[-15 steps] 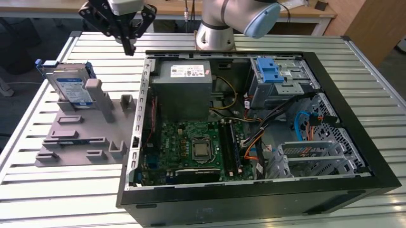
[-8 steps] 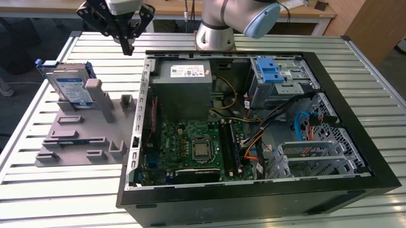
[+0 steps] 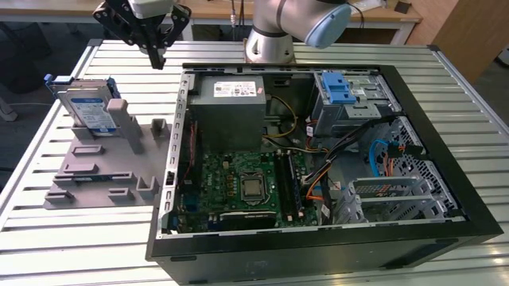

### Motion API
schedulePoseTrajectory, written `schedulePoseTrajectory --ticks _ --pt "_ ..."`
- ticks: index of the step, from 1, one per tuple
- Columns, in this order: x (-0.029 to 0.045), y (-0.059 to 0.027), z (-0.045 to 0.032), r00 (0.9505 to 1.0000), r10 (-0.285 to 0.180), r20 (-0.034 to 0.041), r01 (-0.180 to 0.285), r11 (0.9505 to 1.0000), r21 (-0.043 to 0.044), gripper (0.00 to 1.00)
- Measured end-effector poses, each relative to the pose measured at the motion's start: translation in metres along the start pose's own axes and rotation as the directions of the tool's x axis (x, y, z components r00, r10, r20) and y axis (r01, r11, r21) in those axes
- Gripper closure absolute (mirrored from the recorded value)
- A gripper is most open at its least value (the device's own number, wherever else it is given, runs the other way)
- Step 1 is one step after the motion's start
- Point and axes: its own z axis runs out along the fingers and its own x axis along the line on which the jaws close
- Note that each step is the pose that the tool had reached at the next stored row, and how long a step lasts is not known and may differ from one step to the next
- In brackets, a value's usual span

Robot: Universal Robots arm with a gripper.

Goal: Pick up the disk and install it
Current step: 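Reach for the disk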

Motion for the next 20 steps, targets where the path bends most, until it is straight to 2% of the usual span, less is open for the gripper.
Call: schedulePoseTrajectory --ticks 20 --pt "0.0114 0.0012 0.0003 1.0000 0.000 0.0000 0.000 1.0000 0.0000 0.89"
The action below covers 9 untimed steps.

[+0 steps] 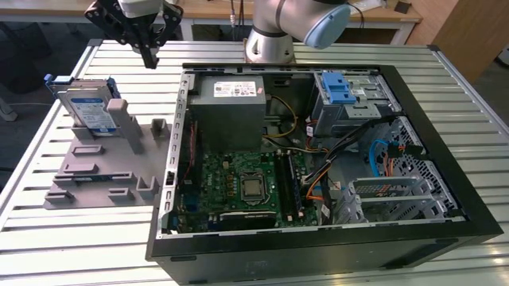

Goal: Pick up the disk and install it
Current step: 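Reach for the disk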

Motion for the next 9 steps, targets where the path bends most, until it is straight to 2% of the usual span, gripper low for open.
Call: schedulePoseTrajectory --ticks 9 --pt "0.0050 0.0004 0.0002 1.0000 0.000 0.0000 0.000 1.0000 0.0000 0.89"
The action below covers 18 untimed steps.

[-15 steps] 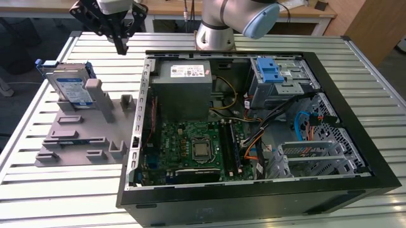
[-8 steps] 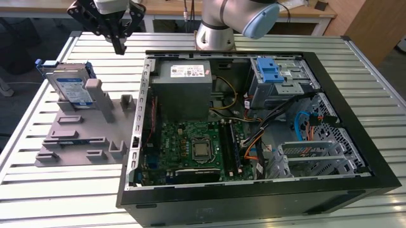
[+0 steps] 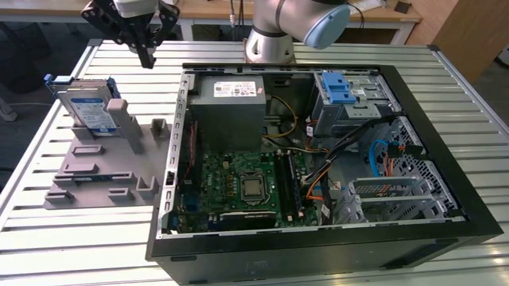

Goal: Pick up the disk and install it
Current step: 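Reach for the disk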

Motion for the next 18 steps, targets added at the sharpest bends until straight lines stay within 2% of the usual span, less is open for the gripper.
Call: schedulePoseTrajectory --ticks 18 --pt "0.0102 0.0008 0.0004 1.0000 0.000 0.0001 0.000 1.0000 0.0000 0.89"
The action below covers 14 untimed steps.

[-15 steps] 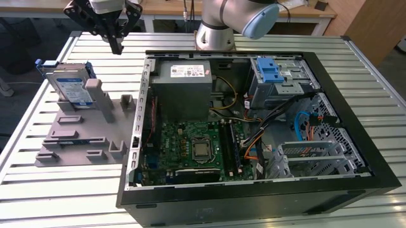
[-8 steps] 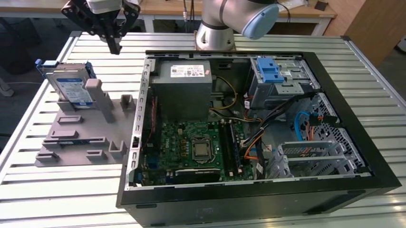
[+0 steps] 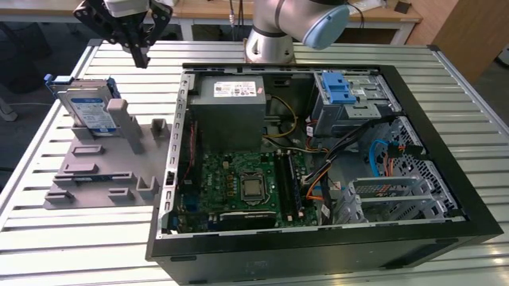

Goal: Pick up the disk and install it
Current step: 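Reach for the disk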

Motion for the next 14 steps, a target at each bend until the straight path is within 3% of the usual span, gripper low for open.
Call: schedulePoseTrajectory --ticks 14 --pt "0.0080 0.0008 0.0003 1.0000 0.000 -0.0001 0.000 1.0000 0.0000 0.89"
